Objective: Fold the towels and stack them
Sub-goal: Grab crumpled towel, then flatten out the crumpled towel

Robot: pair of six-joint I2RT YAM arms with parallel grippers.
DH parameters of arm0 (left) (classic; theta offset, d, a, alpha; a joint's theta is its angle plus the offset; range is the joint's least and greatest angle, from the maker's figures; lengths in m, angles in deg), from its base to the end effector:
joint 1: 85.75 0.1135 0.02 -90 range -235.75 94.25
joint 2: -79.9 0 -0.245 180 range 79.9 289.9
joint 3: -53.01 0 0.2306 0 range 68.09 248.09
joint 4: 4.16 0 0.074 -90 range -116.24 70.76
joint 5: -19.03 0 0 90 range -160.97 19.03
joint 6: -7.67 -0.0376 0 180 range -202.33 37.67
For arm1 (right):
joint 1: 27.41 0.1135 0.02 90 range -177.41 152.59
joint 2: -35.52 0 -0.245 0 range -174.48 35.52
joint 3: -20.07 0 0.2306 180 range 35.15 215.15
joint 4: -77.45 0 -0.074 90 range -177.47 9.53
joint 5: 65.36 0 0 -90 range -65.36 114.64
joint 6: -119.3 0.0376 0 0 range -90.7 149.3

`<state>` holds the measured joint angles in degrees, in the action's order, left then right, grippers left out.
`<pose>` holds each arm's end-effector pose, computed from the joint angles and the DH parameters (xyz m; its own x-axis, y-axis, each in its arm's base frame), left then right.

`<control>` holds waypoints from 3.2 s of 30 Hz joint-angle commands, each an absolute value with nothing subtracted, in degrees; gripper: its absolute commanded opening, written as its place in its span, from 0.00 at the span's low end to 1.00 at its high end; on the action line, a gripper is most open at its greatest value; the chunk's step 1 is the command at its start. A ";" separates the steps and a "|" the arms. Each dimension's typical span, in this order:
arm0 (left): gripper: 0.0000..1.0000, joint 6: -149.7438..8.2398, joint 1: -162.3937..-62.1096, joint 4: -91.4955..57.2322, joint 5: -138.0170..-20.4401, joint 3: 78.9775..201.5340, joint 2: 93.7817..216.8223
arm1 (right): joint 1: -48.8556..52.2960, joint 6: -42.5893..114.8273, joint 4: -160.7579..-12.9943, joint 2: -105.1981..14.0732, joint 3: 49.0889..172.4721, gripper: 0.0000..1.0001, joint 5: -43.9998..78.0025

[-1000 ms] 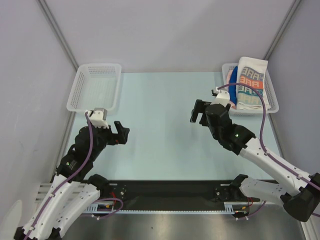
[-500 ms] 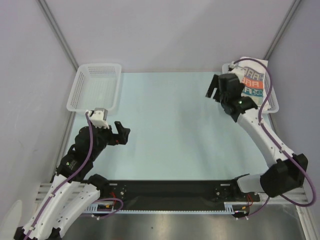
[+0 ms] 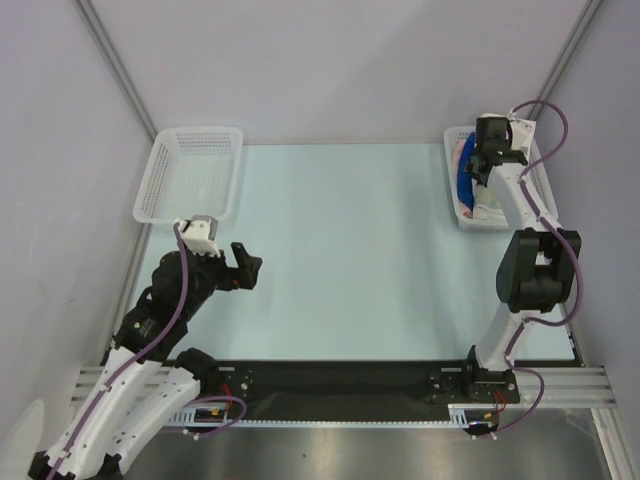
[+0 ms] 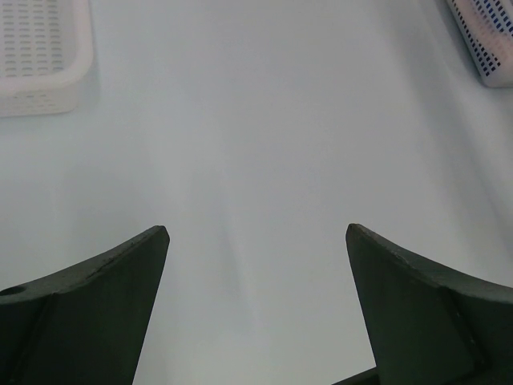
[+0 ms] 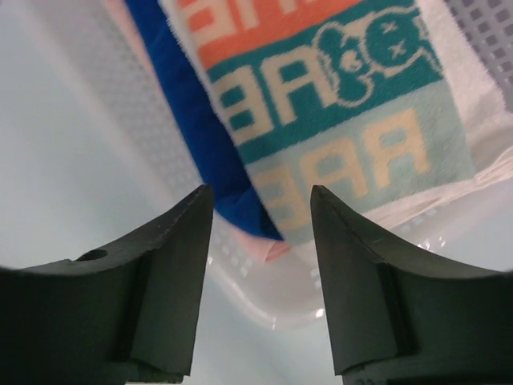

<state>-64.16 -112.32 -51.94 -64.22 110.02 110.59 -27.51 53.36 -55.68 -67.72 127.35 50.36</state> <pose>0.1090 -0.0496 0.3001 -0.4189 -0.1367 -0.8977 0.2270 0.9414 -0.2494 0.3852 -0.0170 0.2949 -0.4904 0.3682 -0.7899 0.5692 0.8217 0.0296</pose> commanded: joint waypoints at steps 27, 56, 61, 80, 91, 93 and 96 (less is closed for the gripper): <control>1.00 -63.79 -112.38 -50.44 -65.25 110.10 112.33 | -33.47 48.56 -56.62 -81.29 138.14 0.02 53.56; 1.00 -63.70 -112.30 -50.52 -64.55 110.10 111.98 | 5.44 32.57 -56.88 -59.59 150.29 0.00 72.71; 1.00 -63.70 -112.30 -50.44 -64.46 110.10 112.15 | 10.46 36.68 -55.63 -55.65 146.52 0.00 66.22; 1.00 -48.24 -113.26 -37.89 -74.40 104.57 122.33 | 5.81 48.02 -63.85 -54.39 113.27 0.00 40.82; 0.87 -40.94 -127.32 -10.80 -67.73 107.35 153.85 | 6.08 49.52 -61.80 -55.62 117.06 0.00 37.22; 0.80 -40.06 -128.46 -9.75 -67.72 109.47 158.45 | 4.77 50.13 -62.33 -56.15 115.75 0.00 36.69; 0.71 -38.22 -129.96 -9.74 -66.49 112.55 165.57 | 2.66 50.84 -63.82 -57.29 114.16 0.00 35.10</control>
<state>-41.05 -128.60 -15.27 -68.81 108.88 162.48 4.25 49.31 -60.86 -56.53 114.83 37.07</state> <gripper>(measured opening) 0.734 0.010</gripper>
